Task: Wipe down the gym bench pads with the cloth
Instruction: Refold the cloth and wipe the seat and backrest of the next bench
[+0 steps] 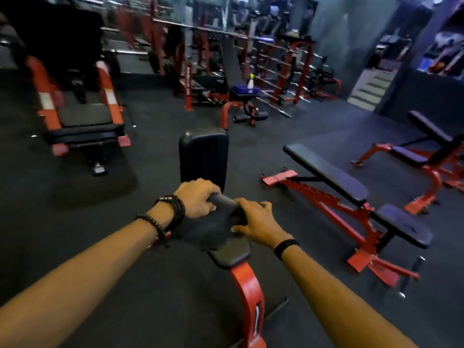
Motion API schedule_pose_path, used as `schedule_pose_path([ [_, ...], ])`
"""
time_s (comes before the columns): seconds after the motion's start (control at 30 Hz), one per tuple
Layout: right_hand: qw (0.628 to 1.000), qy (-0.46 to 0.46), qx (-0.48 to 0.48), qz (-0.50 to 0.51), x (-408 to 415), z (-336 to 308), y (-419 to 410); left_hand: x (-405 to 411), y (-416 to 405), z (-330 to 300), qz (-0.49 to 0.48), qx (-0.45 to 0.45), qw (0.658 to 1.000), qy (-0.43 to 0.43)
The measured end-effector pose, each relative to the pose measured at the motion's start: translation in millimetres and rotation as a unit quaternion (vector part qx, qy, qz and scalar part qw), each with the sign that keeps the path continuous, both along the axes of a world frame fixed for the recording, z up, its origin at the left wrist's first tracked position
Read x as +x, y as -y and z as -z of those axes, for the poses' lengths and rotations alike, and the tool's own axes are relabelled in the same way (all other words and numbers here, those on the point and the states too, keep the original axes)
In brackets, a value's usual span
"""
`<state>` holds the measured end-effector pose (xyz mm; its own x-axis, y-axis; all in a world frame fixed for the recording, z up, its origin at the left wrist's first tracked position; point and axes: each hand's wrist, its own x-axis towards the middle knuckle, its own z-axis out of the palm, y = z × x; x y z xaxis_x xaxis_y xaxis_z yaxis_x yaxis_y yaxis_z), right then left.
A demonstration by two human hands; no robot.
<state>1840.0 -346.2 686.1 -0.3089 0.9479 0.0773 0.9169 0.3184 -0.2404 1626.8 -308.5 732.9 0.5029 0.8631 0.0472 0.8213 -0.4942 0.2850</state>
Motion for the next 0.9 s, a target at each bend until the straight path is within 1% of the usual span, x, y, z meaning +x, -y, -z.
schedule_pose_path([
  [0.1, 0.99, -0.14, -0.027, -0.005, 2.2, -10.7, -48.0, -27.5, -30.4, -7.0, -0.046, -0.007, 0.999, 0.026],
  [0.13, 0.986, -0.163, -0.039, -0.014, 0.5, -15.4, -64.0, -40.4, -42.2, -5.1, -0.066, -0.017, 0.997, 0.041],
  [0.23, 0.981, -0.183, -0.042, -0.054, -9.9, -23.6, -120.2, -80.5, -76.9, 6.1, -0.112, -0.053, 0.982, 0.142],
  [0.3, 0.976, -0.208, -0.036, -0.057, -20.2, -28.6, -158.4, -99.4, -102.9, 14.3, -0.129, -0.053, 0.971, 0.195],
  [0.43, 0.964, -0.261, -0.035, -0.039, -35.6, -31.1, -213.4, -117.4, -159.7, 22.3, -0.15, -0.021, 0.957, 0.249],
  [0.53, 0.966, -0.257, -0.034, -0.016, -50.2, -30.5, -253.7, -128.1, -203.5, 19.9, -0.155, -0.01, 0.961, 0.229],
  [0.6, 0.967, -0.255, -0.007, 0.009, -62.2, -34.6, -283.8, -138.3, -236.3, 13.1, -0.151, -0.003, 0.967, 0.205],
  [0.7, 0.962, -0.27, 0.037, 0.035, -77.1, -43.9, -325.0, -150.6, -282.8, 4.9, -0.151, 0.022, 0.968, 0.201],
  [0.77, 0.963, -0.259, 0.042, 0.068, -84.8, -44.6, -343.9, -152.9, -304.9, 6.7, -0.156, 0.029, 0.967, 0.198],
  [0.87, 0.961, -0.247, 0.021, 0.119, -87.1, -47.7, -375.9, -151.2, -335.7, 9.2, -0.173, 0.028, 0.963, 0.203],
  [0.9, 0.963, -0.229, 0.027, 0.14, -85.8, -50.3, -389.2, -149.7, -346.0, 9.8, -0.178, 0.022, 0.961, 0.212],
])
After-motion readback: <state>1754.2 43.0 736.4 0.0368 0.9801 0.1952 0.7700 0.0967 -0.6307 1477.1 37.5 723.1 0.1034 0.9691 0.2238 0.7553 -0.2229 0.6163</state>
